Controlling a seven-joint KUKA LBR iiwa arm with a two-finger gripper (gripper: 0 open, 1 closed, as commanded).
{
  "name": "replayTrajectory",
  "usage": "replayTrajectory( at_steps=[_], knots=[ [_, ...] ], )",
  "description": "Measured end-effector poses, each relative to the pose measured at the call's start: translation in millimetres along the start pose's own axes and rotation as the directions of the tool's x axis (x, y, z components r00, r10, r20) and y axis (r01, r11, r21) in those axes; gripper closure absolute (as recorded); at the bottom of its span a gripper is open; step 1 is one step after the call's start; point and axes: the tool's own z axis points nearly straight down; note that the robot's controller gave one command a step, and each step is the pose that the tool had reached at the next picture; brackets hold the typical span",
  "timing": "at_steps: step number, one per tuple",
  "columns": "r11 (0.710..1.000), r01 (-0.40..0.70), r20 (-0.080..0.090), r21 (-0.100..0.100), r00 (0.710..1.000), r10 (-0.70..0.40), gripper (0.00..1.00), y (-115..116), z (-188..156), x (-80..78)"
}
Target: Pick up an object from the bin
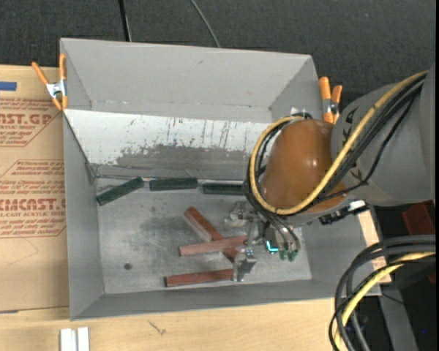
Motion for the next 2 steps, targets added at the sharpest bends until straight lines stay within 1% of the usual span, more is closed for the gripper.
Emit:
replayTrajectory(
  at_steps=[1, 2],
  knots=[
    [1.0, 0.0, 0.007, 0.0, 1.0, 0.0, 0.0, 0, -3, -2.0],
    [0.998, -0.056, 0.024, -0.003, 0.998, 0.056, 0.0, -19, 60, -0.6]
  ],
)
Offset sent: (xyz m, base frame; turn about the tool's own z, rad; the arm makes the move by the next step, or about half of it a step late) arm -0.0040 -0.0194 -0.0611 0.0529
